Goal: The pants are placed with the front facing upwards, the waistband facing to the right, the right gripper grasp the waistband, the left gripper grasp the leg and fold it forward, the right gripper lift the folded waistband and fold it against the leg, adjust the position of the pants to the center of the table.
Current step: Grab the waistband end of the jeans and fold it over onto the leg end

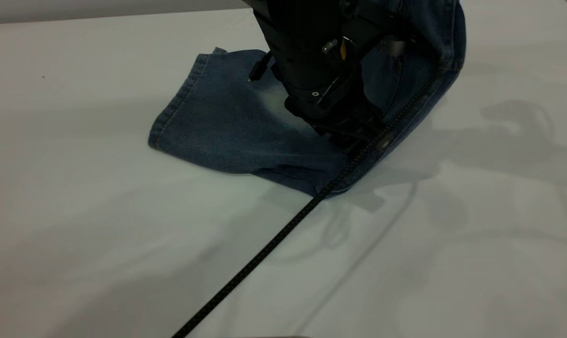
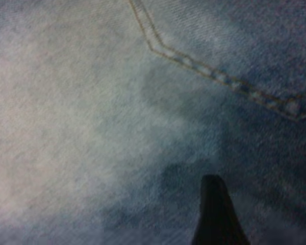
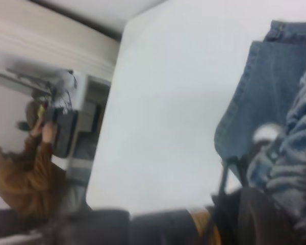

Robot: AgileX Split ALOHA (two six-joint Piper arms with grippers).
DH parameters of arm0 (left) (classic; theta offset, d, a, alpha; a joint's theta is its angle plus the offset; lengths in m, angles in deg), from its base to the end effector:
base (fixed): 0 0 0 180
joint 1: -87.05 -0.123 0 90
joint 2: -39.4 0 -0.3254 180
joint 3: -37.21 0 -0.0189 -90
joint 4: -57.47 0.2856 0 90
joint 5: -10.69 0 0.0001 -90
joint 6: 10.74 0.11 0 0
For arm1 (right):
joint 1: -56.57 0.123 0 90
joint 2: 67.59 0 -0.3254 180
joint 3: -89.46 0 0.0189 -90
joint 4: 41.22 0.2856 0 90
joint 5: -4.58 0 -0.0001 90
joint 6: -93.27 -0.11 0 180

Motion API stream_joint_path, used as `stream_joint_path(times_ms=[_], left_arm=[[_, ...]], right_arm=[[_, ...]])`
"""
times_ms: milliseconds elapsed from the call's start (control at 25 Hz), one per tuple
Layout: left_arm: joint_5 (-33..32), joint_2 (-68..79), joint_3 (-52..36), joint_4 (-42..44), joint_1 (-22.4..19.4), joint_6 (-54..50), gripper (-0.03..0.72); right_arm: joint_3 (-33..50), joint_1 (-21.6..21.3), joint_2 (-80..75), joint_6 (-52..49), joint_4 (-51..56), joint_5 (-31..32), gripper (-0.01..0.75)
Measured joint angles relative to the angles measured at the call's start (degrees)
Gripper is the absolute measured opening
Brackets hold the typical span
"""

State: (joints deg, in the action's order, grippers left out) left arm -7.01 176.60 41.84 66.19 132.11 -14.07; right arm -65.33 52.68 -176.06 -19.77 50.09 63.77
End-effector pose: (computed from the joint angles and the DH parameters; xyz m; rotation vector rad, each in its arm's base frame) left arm 0.3685 -0.3621 0.0695 1.0975 2.3896 -0.1838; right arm 0.3704 0.0695 0.2108 0.0152 2.2098 1.3752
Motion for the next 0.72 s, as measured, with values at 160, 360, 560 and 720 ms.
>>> stream_joint_path(times_ms=[160,360,560,720], left_arm=[[-2.21,-1.44,0.0,2.21,-2.79,0.06,0.422],[-2.79,-1.01,0.0,3.87,-6.29,0.06,0.422],[-2.81,2.19,0.0,3.94,-6.08,0.06,0.422],[-1.11,2.27,0.0,3.94,-4.28,0.06,0.422]], right_arm=[[-0.1,0.0,0.0,0.0,-2.04,0.62,0.033],[-0.1,0.0,0.0,0.5,-1.86,3.03,0.033],[-0.1,0.0,0.0,3.54,1.03,6.01,0.033],[-0.1,0.0,0.0,4.93,1.69,6.12,0.033]])
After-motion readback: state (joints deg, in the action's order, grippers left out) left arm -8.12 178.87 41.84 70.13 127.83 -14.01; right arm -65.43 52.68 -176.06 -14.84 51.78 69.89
